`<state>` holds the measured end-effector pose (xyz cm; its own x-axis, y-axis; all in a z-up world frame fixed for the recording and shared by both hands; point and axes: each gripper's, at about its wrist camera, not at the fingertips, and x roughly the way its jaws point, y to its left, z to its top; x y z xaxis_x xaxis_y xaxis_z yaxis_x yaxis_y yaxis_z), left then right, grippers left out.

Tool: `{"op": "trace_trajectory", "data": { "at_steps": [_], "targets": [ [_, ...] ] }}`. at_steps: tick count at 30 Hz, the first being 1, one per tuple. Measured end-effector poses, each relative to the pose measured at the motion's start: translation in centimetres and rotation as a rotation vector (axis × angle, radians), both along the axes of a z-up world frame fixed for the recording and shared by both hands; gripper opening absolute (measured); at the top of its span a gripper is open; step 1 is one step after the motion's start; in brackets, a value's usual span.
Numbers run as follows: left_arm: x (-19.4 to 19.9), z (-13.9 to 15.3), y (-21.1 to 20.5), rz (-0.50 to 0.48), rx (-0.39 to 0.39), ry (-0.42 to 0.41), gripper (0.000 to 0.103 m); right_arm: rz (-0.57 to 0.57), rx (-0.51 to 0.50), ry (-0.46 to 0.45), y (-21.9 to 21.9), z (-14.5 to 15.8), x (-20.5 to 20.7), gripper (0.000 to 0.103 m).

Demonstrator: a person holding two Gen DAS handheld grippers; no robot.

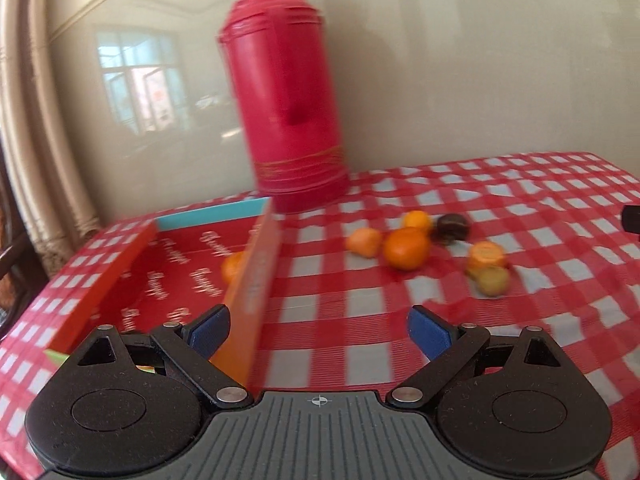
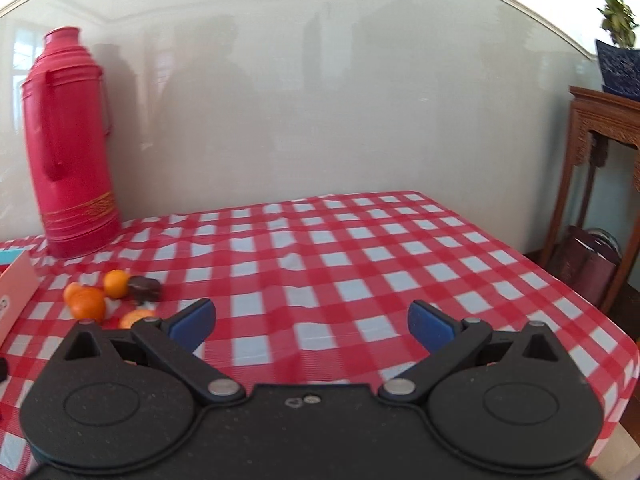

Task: Organize fruits
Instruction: 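Grasp the small green-brown fruit with the left gripper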

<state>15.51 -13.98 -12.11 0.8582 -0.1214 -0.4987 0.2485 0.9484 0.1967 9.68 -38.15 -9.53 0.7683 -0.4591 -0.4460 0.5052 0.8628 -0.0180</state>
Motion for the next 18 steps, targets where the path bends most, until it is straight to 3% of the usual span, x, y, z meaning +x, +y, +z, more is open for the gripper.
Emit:
{"op": "trace_trajectory", "data": {
  "at_steps": [7, 11, 18],
  "targets": [
    [0.2, -0.4, -5.6, -0.117, 0.011, 0.008, 0.094, -0.043, 0.004, -0.019, -1.9, 0.0, -1.8, 0.097],
    [0.5, -1.0, -8.2, -0.162, 0.034, 0.022, 0.076, -0.060, 0.039, -0.043, -3.0, 0.2, -2.6, 0.097],
    [1.5, -1.8, -10.2, -0.176, 0.034, 0.034, 0.072, -0.052, 0.079, -0.077, -3.8, 0.4, -3.1, 0.097]
  ]
}}
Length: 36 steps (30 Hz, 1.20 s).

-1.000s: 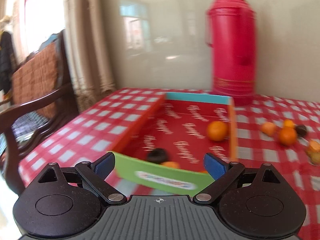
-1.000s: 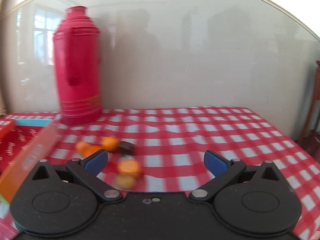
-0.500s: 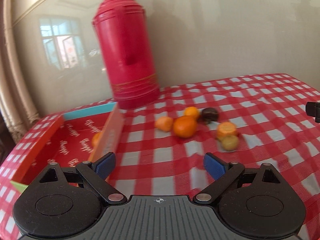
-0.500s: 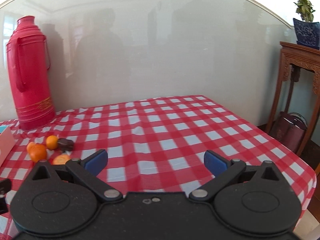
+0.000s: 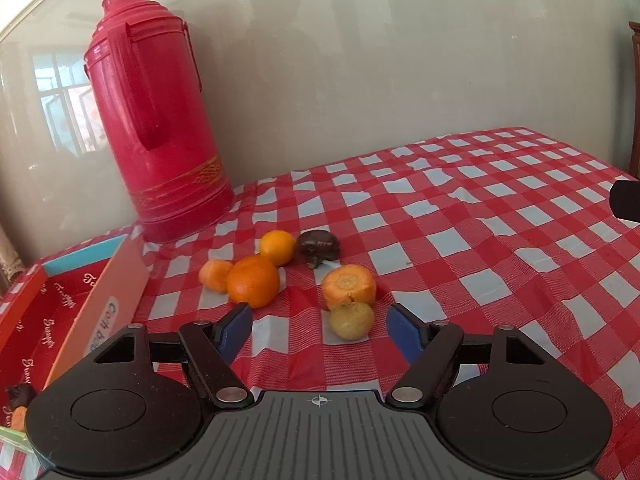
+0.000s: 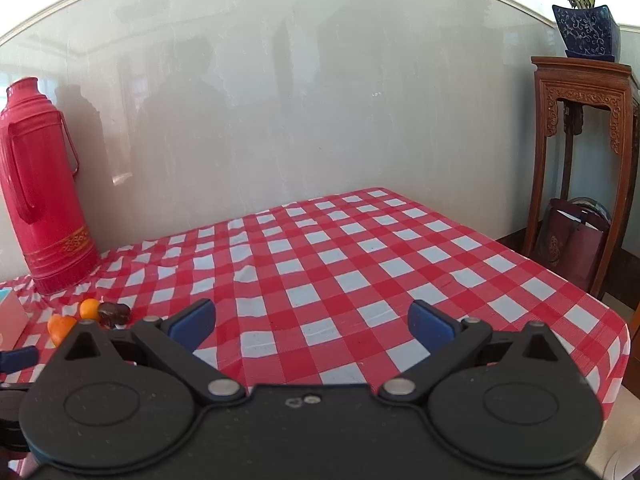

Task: Organize fruits
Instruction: 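Grasp the small green-brown fruit with the left gripper, then carry the green-brown fruit into the red box and release it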

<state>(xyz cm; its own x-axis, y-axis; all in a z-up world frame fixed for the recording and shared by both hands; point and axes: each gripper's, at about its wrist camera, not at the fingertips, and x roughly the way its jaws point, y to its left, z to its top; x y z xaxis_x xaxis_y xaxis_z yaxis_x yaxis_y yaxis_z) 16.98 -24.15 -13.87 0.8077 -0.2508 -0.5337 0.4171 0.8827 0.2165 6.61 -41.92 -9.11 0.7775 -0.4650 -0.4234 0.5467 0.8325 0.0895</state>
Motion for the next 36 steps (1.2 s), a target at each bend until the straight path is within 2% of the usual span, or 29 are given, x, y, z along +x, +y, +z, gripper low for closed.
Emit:
{"op": "trace_trajectory", "data": {
  "at_steps": [4, 5, 6, 9, 12, 26, 31, 36],
  "targets": [
    [0.7, -0.5, -0.6, -0.003, 0.004, 0.016, 0.069, 0.004, 0.000, -0.005, 0.1, 0.1, 0.1, 0.097],
    [0.9, -0.6, -0.6, -0.005, 0.002, 0.021, 0.063, 0.005, 0.003, -0.007, 0.1, 0.1, 0.1, 0.097],
    [1.1, -0.8, -0.8, -0.008, 0.001, 0.029, 0.052, 0.006, 0.004, -0.009, 0.1, 0.1, 0.1, 0.097],
    [1.4, -1.1, -1.0, -0.022, -0.006, 0.058, 0.033, 0.008, 0.004, -0.010, 0.1, 0.1, 0.1, 0.097],
    [1.1, -1.3, -1.2, -0.026, 0.000, 0.050, 0.028, 0.009, 0.007, -0.011, 0.1, 0.1, 0.1, 0.097],
    [0.3, 0.1, 0.9, 0.022, -0.005, -0.048, 0.027, 0.036, -0.003, -0.002, 1.1, -0.1, 0.8, 0.097],
    [0.6, 1.6, 4.2, 0.102, -0.019, -0.087, 0.027, 0.061, -0.011, 0.009, 1.9, -0.2, 1.4, 0.097],
    [1.3, 3.1, 9.2, 0.243, -0.021, -0.133, 0.027, 0.097, -0.021, 0.017, 3.3, -0.2, 2.0, 0.097]
  ]
}}
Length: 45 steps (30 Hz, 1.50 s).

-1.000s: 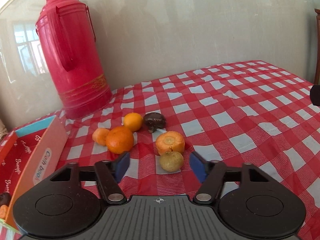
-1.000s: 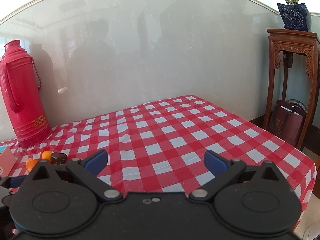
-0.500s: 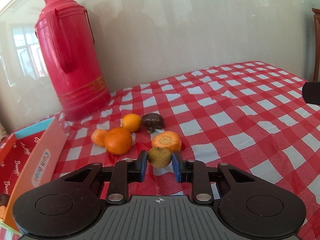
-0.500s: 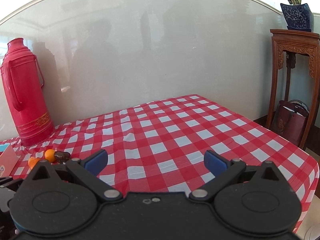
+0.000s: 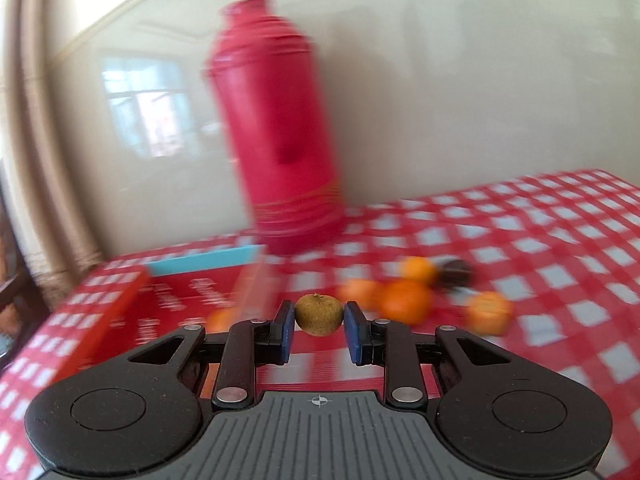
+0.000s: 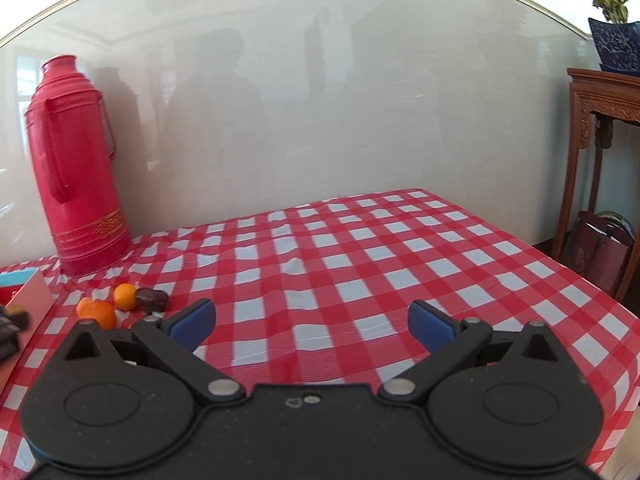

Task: Organize fruits
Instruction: 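Carry the green-brown fruit into the red box and release it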

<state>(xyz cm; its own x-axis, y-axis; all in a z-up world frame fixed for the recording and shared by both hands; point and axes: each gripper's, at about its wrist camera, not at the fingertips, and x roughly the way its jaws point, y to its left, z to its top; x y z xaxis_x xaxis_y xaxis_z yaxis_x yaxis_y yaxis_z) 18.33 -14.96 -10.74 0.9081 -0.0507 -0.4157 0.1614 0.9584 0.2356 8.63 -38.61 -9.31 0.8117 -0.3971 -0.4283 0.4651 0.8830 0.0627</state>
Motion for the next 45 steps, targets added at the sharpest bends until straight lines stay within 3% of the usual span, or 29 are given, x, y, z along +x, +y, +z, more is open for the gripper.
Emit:
{"op": "trace_trajectory", "data": {
  "at_steps": [5, 10, 18, 23, 25, 27, 29, 35, 39, 42, 45],
  "targets": [
    [1.6, 0.2, 5.3, 0.176, -0.007, 0.007, 0.027, 0.043, -0.024, 0.010, 1.9, 0.0, 0.9, 0.097],
    [3.3, -0.7, 9.7, 0.305, -0.044, 0.081, 0.027, 0.087, -0.033, 0.012, 3.9, 0.0, 1.7, 0.097],
    [4.3, -1.3, 14.2, 0.416, -0.119, 0.173, 0.027, 0.161, -0.083, 0.028, 7.6, -0.1, 3.1, 0.097],
    [3.8, -1.4, 15.4, 0.426, -0.157, 0.193, 0.029, 0.203, -0.118, 0.044, 9.8, -0.3, 4.0, 0.097],
    [3.5, -1.2, 15.7, 0.430, -0.158, 0.179, 0.039, 0.217, -0.128, 0.054, 10.5, -0.5, 4.4, 0.097],
    [3.1, -0.7, 16.0, 0.426, -0.164, 0.159, 0.065, 0.229, -0.133, 0.065, 11.0, -0.7, 4.8, 0.097],
    [2.4, -0.2, 16.3, 0.447, -0.164, 0.121, 0.083, 0.237, -0.133, 0.075, 11.3, -0.9, 5.2, 0.097],
    [1.3, 0.9, 18.3, 0.477, -0.176, 0.094, 0.086, 0.241, -0.118, 0.109, 11.1, -1.5, 6.4, 0.097],
    [0.2, 1.1, 20.4, 0.529, -0.194, 0.081, 0.086, 0.246, -0.049, 0.122, 10.1, -1.8, 7.4, 0.097],
    [-0.9, 1.0, 22.2, 0.598, -0.208, 0.062, 0.086, 0.256, -0.037, 0.142, 9.8, -2.0, 8.5, 0.090],
    [-1.0, 0.5, 23.9, 0.667, -0.223, 0.068, 0.088, 0.265, -0.026, 0.189, 9.8, -2.4, 10.0, 0.074]
  ]
}}
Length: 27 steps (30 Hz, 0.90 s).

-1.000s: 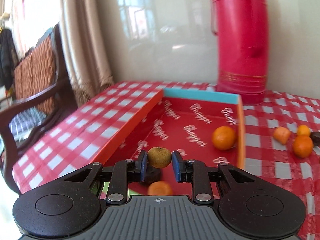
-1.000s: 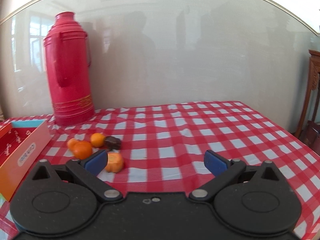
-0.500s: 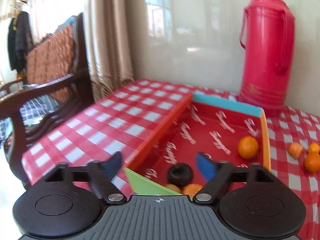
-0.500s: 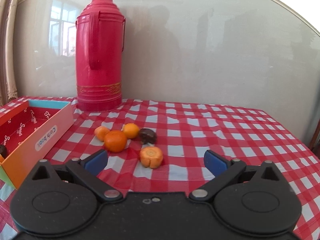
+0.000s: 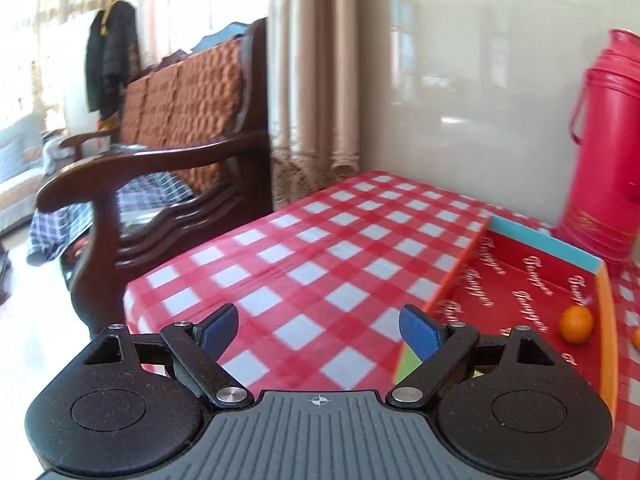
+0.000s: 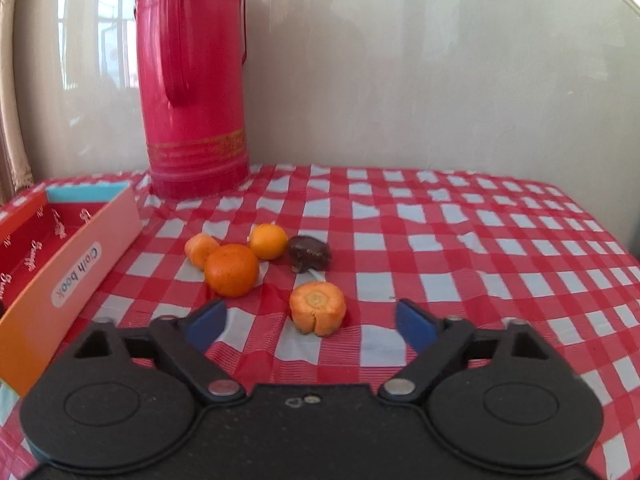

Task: Organize fruits
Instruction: 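Carry the green-brown fruit into the red box and release it, then grasp the carrot piece with the right gripper and lift it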

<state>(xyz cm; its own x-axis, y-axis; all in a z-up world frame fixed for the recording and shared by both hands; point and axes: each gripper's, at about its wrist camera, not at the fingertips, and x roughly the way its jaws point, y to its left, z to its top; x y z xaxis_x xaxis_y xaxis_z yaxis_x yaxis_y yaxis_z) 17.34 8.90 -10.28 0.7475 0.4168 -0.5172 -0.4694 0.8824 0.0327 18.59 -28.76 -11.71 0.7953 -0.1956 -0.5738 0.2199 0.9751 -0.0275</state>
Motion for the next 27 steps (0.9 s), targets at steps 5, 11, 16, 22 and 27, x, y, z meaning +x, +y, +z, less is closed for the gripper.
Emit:
{"op": "trace_trajectory", "data": {
  "at_steps": [5, 11, 16, 22, 27],
  "targets": [
    [0.3, -0.9, 1.9, 0.050, -0.019, 0.037, 0.088, -0.026, -0.003, 0.059, 0.2, -0.7, 2.1, 0.070],
    [-0.3, -1.2, 3.4, 0.086, -0.007, 0.034, 0.089, -0.033, -0.035, 0.103, 0.8, -1.6, 3.3, 0.042],
    [-0.4, -1.4, 4.5, 0.115, -0.020, 0.041, 0.090, -0.043, -0.061, 0.090, 0.7, -1.6, 3.2, 0.028],
    [-0.6, -1.6, 5.1, 0.129, -0.032, 0.042, 0.090, -0.034, -0.093, 0.054, 1.3, -1.2, 2.8, 0.028],
    [-0.5, -1.6, 4.8, 0.127, -0.026, 0.043, 0.090, 0.012, -0.102, -0.029, 2.5, 0.3, 1.5, 0.028]
  ]
}}
